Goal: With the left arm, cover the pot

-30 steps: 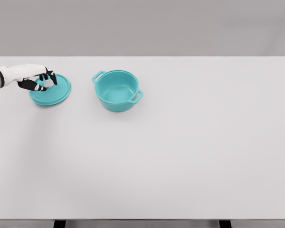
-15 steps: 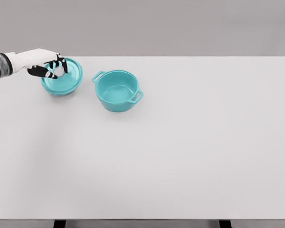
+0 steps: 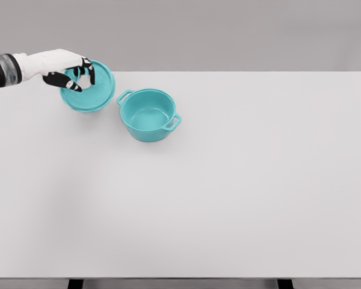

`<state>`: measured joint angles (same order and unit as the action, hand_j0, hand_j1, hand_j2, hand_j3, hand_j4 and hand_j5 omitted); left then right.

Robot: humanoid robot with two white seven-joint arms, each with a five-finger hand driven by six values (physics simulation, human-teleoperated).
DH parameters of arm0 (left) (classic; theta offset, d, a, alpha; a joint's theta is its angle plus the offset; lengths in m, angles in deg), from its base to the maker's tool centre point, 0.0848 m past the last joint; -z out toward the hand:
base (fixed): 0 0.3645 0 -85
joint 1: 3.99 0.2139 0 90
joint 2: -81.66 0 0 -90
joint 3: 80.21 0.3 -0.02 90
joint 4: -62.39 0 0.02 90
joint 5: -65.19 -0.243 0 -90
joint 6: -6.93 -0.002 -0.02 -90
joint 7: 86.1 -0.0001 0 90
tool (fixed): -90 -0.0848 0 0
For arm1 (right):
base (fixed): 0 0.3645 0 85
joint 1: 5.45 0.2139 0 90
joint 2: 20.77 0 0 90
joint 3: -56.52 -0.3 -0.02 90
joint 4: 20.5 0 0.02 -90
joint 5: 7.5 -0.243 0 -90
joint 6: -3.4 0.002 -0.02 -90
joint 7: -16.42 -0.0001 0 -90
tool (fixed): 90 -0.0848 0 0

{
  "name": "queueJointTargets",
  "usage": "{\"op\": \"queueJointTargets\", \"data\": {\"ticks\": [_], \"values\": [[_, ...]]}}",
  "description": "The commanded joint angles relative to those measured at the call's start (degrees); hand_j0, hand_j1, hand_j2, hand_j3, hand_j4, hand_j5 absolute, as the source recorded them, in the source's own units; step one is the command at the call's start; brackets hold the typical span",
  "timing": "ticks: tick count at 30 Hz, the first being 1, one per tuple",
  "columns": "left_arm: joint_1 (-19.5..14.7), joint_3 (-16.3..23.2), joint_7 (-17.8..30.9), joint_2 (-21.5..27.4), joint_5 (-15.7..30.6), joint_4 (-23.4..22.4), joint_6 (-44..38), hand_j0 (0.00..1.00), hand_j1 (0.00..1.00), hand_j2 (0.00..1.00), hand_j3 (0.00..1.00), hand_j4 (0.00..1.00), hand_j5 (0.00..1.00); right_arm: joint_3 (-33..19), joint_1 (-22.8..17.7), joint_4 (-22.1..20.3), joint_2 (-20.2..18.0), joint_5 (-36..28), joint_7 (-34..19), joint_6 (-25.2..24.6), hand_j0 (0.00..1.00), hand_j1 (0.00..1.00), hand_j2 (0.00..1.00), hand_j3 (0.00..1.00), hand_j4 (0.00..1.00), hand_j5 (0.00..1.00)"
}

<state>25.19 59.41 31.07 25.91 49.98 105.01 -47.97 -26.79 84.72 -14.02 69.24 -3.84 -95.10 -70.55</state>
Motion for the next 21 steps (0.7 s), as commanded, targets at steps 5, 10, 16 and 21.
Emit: {"op": "queueJointTargets", "data": {"ticks": [5, 10, 16, 21], "values": [[-0.7, 4.0, 0.0, 0.8, 5.7, 0.2, -0.1, 0.41, 0.41, 0.41, 0.41, 0.41, 0.41, 0.0, 0.0, 0.0, 0.0, 0.0, 0.0, 0.0, 1.00, 1.00, 1.00, 1.00, 1.00, 1.00], [-1.1, 7.2, 3.0, 1.9, 12.0, 2.6, -0.1, 0.41, 0.41, 0.41, 0.41, 0.41, 0.41, 0.0, 0.0, 0.0, 0.0, 0.0, 0.0, 0.0, 1.00, 1.00, 1.00, 1.00, 1.00, 1.00], [-3.7, 11.7, 5.3, 4.4, 15.9, 7.0, -0.1, 0.41, 0.41, 0.41, 0.41, 0.41, 0.41, 0.0, 0.0, -0.1, 0.0, 0.0, 0.0, 0.0, 1.00, 1.00, 1.00, 1.00, 1.00, 1.00], [-5.7, 16.7, 5.4, 4.3, 17.7, 8.7, -0.1, 0.42, 0.42, 0.42, 0.42, 0.42, 0.42, 0.0, 0.0, -0.1, 0.0, 0.0, 0.0, 0.0, 1.00, 1.00, 1.00, 1.00, 1.00, 1.00]]}}
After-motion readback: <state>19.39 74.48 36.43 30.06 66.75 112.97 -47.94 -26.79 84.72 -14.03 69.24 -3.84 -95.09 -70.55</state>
